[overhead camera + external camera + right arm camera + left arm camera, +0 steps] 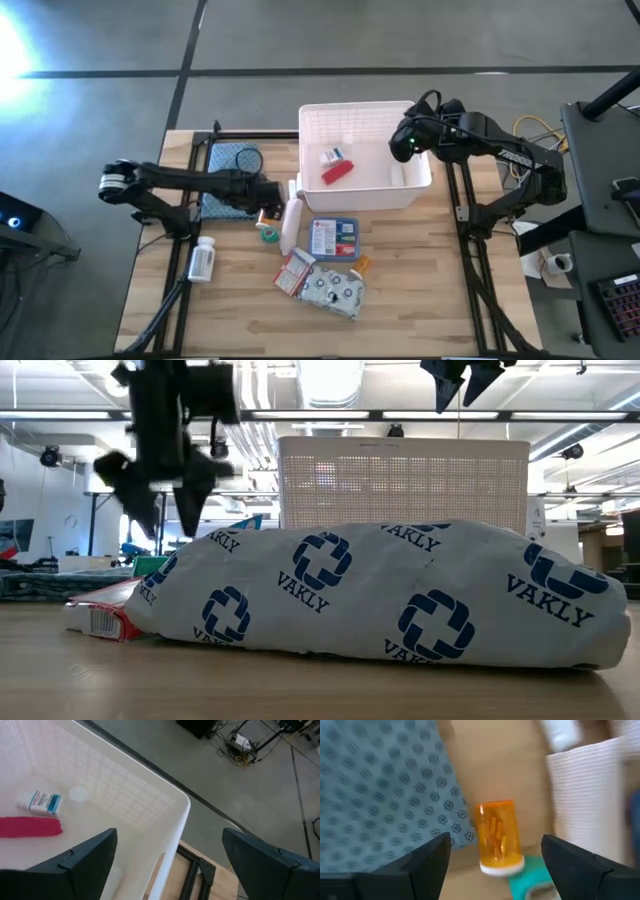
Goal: Pick & place medical supplies in basket/bin
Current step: Put the orange pill bottle into the white bin
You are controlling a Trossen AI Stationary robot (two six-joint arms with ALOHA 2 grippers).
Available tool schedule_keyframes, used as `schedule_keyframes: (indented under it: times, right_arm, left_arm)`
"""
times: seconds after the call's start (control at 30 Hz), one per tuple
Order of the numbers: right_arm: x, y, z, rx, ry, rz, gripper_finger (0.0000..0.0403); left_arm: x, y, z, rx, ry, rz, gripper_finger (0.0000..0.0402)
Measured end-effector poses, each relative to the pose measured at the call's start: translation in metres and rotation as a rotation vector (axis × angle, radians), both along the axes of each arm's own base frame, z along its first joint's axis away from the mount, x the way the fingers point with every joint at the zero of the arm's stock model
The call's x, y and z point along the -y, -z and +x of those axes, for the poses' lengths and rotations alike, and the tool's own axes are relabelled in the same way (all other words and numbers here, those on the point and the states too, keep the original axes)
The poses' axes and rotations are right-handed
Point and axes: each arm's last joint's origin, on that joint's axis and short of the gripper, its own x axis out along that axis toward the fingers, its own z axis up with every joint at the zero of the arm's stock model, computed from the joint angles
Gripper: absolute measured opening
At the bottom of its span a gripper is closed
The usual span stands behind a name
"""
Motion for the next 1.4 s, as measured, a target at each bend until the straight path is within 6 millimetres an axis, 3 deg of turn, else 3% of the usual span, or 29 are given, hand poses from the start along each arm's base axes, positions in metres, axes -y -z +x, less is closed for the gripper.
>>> schedule_keyframes:
  times: [0.13, 0.3, 0.43, 0.57, 0.7, 0.77, 0.9, 1.07, 1.3, 1.4]
  right_arm:
    - [0.000, 0.000, 0.000, 0.005, 0.001, -0.001, 0.0352]
    - [0.000, -0.001, 0.001, 0.016, 0.003, -0.003, 0.0352]
    - [0.001, -0.001, 0.002, 0.022, 0.003, -0.004, 0.0352]
    - [0.001, -0.001, 0.002, 0.024, 0.003, -0.004, 0.0352]
    - [0.001, -0.001, 0.002, 0.024, 0.004, -0.004, 0.0352]
    - [0.001, -0.001, 0.002, 0.024, 0.007, -0.004, 0.0352]
    - [0.003, -0.001, 0.001, 0.026, 0.014, -0.004, 0.0352]
    - [0.004, -0.001, 0.001, 0.028, 0.017, -0.003, 0.0352]
    - [0.003, 0.000, 0.001, 0.029, 0.016, 0.006, 0.0352]
    - [0.003, 0.000, 0.001, 0.040, 0.024, 0.008, 0.0352]
  left_arm:
    - [0.003, 0.028, -0.002, 0.078, -0.032, -0.071, 0.0287]
    - [0.003, 0.047, -0.002, 0.170, -0.068, -0.087, 0.0287]
    - [0.003, 0.061, -0.005, 0.118, -0.076, -0.085, 0.0275]
    - [0.003, 0.067, -0.005, 0.089, -0.082, -0.063, 0.0228]
    - [0.000, 0.058, 0.002, 0.122, -0.085, -0.009, 0.0157]
    - [-0.002, 0.045, 0.010, 0.167, -0.061, 0.031, 0.0130]
    - [-0.006, 0.006, 0.033, 0.273, 0.010, 0.133, 0.0125]
    - [-0.011, -0.068, 0.051, 0.361, 0.081, 0.322, 0.0130]
    - [-0.012, -0.179, 0.054, 0.498, 0.121, 0.649, 0.0135]
    - [-0.016, -0.204, 0.062, 0.570, 0.240, 0.788, 0.0135]
